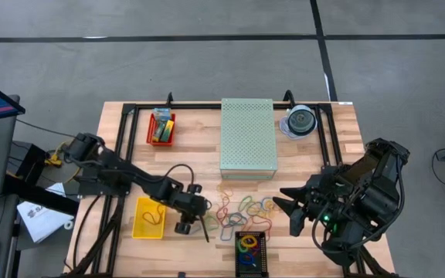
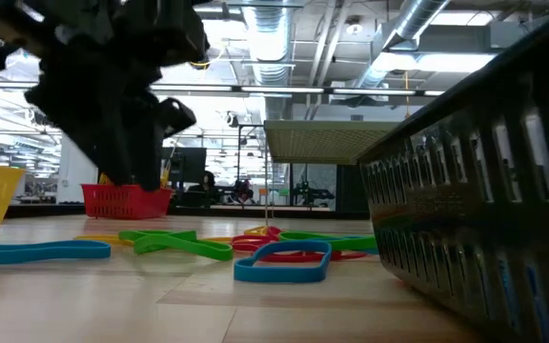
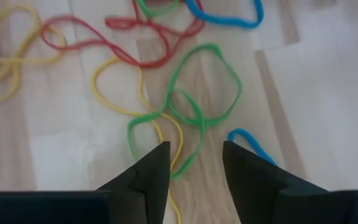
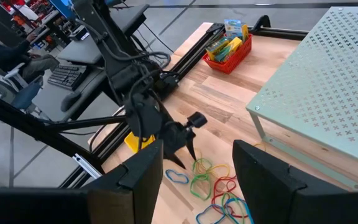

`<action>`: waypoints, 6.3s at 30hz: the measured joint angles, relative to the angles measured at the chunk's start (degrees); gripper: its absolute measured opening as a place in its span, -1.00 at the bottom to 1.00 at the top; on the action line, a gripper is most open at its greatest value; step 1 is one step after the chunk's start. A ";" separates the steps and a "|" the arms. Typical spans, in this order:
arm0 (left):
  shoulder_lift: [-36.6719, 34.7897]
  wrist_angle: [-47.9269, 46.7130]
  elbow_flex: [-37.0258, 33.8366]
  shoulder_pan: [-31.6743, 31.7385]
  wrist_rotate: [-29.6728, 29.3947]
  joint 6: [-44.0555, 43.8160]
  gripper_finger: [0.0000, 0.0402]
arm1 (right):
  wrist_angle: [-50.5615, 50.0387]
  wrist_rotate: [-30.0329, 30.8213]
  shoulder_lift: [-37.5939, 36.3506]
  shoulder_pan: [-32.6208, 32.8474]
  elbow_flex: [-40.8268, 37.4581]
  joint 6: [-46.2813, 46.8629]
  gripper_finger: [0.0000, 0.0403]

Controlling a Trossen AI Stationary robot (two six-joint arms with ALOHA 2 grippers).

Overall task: Pick & Place Office Desk Supplies
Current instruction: Put the green rubber band into the yellow bin, then put the yellow rubber band into the yellow bin

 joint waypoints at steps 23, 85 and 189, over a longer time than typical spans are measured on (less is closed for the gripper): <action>4.86 7.25 -1.50 -1.60 -0.19 0.35 -0.53 | 0.02 -0.07 0.00 0.02 0.00 0.63 -0.05; -25.92 -28.61 -1.75 -16.10 -0.57 -33.35 -1.00 | -1.85 0.07 0.00 -0.33 -0.02 -0.46 -0.05; 2.39 -0.87 1.29 12.90 7.94 1.52 -0.30 | -2.13 -2.28 0.02 -5.25 0.00 0.02 -0.05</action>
